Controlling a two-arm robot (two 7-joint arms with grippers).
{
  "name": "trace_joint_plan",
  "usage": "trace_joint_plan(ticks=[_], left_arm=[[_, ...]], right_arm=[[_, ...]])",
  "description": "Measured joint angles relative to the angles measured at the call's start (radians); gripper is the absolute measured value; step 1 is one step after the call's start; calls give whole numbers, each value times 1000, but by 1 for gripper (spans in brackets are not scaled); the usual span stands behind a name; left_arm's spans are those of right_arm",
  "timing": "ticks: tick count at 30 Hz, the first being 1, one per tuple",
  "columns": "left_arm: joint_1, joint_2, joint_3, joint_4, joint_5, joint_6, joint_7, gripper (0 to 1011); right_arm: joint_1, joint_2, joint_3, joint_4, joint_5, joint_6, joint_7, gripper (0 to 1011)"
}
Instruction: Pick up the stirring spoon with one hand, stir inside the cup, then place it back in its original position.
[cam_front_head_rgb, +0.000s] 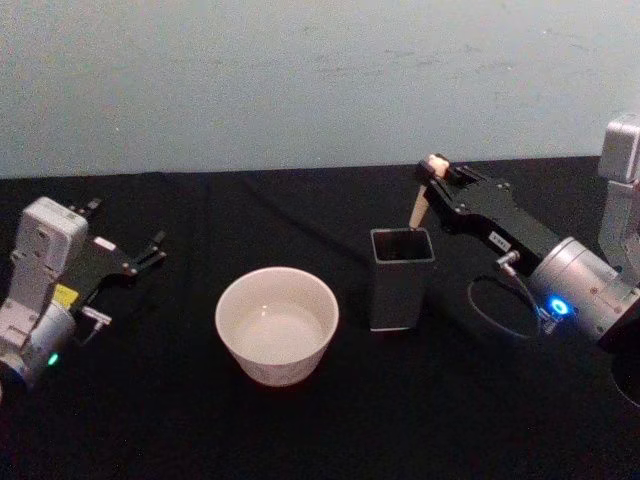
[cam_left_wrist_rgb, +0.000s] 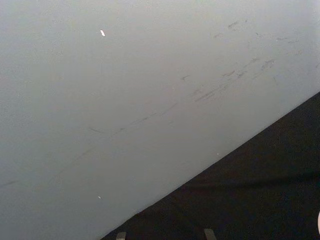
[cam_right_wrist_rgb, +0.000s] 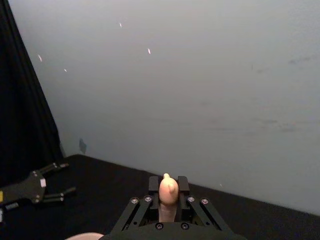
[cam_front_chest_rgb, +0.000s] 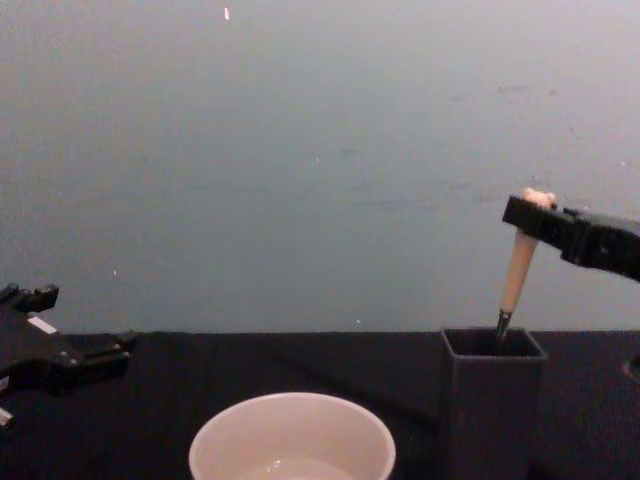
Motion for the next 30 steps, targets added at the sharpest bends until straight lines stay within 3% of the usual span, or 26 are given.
trace_joint_plan(ticks=[14,30], left_arm=[[0,0,0,0,0,0,0,1002],[0,0,0,0,0,0,0,1001]], right_arm=[[17,-8,-20,69,-21,31,5,224],[18,-7,-36,95,-46,51,8,224]])
